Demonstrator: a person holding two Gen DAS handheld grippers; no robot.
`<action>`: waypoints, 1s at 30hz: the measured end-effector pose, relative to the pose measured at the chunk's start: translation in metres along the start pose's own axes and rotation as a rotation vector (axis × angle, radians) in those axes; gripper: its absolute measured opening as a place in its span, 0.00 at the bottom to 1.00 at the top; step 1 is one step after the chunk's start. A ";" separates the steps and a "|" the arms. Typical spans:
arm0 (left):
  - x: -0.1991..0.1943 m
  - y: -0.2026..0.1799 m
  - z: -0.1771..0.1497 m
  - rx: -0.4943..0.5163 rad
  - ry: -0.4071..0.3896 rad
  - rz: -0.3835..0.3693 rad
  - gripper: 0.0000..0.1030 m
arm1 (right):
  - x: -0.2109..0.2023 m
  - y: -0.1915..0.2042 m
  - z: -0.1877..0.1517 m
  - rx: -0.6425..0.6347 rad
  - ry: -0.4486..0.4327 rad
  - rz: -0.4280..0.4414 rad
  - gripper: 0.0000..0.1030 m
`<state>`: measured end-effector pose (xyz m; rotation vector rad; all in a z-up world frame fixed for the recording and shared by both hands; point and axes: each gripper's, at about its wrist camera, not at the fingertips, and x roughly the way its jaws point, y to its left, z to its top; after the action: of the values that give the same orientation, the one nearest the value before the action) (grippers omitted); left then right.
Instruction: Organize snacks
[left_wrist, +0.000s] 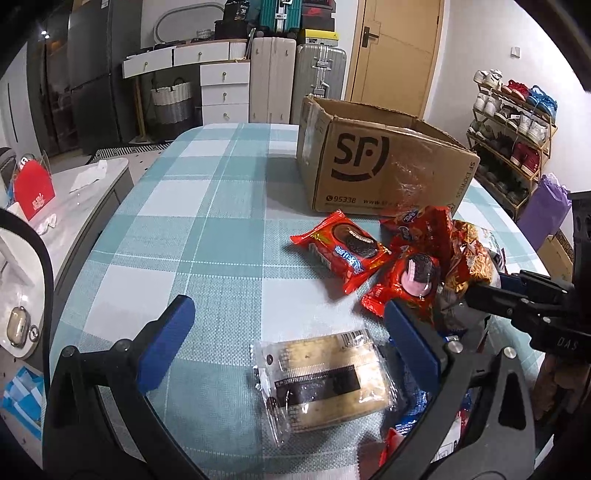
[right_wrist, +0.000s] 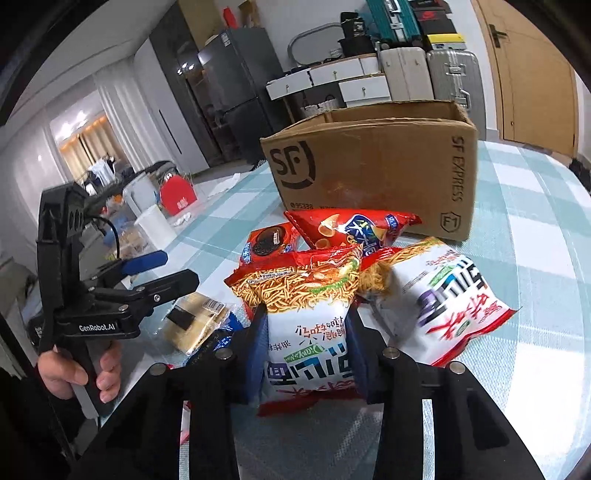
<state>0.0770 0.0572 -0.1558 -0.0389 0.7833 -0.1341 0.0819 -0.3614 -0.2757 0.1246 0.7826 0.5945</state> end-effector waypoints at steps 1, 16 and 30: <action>-0.001 0.001 0.000 -0.001 0.000 0.001 0.99 | 0.000 0.000 0.000 -0.002 -0.001 -0.002 0.37; -0.018 0.016 -0.006 -0.014 0.018 0.033 0.99 | -0.028 0.000 -0.003 0.002 -0.065 -0.006 0.37; -0.007 0.015 -0.024 -0.069 0.152 -0.053 0.99 | -0.048 0.002 -0.014 0.031 -0.090 0.033 0.37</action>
<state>0.0565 0.0735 -0.1695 -0.1164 0.9387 -0.1619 0.0446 -0.3874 -0.2548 0.1920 0.7036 0.6039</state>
